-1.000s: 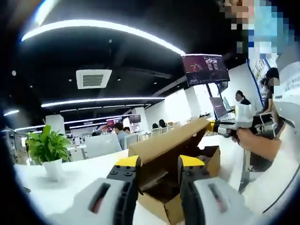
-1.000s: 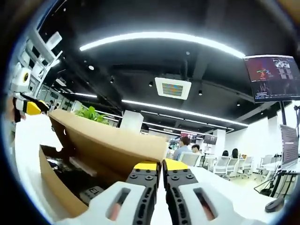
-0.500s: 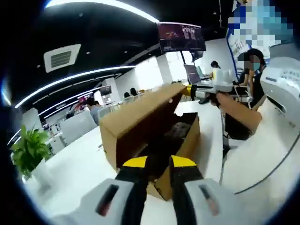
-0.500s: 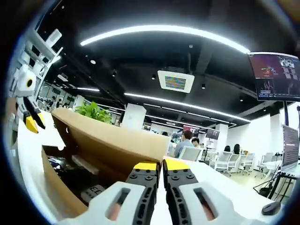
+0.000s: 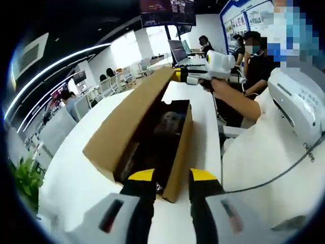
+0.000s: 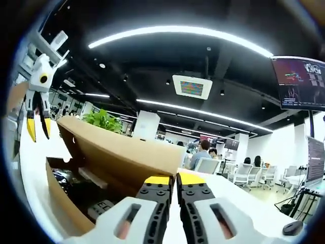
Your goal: Operate the shoe box by opening the lid, removing the specified soft item, and placing it in the target area until the item is outside and the box remains undamaged.
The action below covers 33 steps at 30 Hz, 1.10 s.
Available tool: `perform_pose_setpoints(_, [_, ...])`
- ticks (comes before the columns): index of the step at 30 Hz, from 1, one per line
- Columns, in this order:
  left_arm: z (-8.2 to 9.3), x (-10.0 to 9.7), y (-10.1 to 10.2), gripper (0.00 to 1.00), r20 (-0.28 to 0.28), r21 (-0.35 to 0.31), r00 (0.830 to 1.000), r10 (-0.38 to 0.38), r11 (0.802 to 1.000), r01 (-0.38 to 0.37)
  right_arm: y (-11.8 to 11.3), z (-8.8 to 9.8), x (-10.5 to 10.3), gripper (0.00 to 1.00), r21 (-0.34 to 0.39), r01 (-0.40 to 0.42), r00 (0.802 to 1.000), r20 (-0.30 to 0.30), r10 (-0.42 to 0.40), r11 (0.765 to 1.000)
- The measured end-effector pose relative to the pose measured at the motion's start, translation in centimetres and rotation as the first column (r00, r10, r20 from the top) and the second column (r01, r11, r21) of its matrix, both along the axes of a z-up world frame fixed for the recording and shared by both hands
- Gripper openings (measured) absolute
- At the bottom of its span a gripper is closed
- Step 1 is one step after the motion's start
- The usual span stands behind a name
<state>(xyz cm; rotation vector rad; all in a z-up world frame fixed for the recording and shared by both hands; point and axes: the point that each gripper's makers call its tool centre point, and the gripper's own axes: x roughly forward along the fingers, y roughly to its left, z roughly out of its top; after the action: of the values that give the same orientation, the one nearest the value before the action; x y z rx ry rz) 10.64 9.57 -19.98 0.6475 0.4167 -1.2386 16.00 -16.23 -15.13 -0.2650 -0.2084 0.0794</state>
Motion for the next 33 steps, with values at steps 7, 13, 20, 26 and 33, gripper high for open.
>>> perform_pose_setpoints(7, [-0.1, -0.1, 0.4, 0.2, 0.042, 0.084, 0.994, -0.104, 0.991, 0.101, 0.0, -0.1, 0.0, 0.02, 0.003, -0.004, 1.0, -0.004, 0.004, 1.0])
perform_pose_setpoints(13, [-0.5, 0.0, 0.4, 0.24, 0.054, 0.122, 0.991, -0.122, 0.986, 0.115, 0.1, -0.1, 0.1, 0.02, 0.002, -0.001, 1.0, -0.003, 0.001, 1.0])
perform_pose_setpoints(20, [-1.0, 0.4, 0.2, 0.3, -0.04, 0.169, 0.999, -0.034, 0.985, 0.04, 0.1, 0.0, 0.1, 0.02, -0.004, 0.005, 1.0, -0.005, -0.005, 1.0])
perform_pose_setpoints(26, [-2.9, 1.0, 0.3, 0.21, -0.066, 0.175, 0.998, -0.026, 0.984, 0.037, 0.1, -0.1, 0.1, 0.02, 0.005, -0.005, 1.0, -0.001, 0.005, 1.0])
perform_pose_setpoints(33, [-4.9, 0.8, -0.1, 0.21, -0.071, 0.187, 0.996, -0.054, 0.98, 0.066, 0.1, -0.1, 0.1, 0.02, 0.013, -0.01, 1.0, 0.002, 0.01, 1.0])
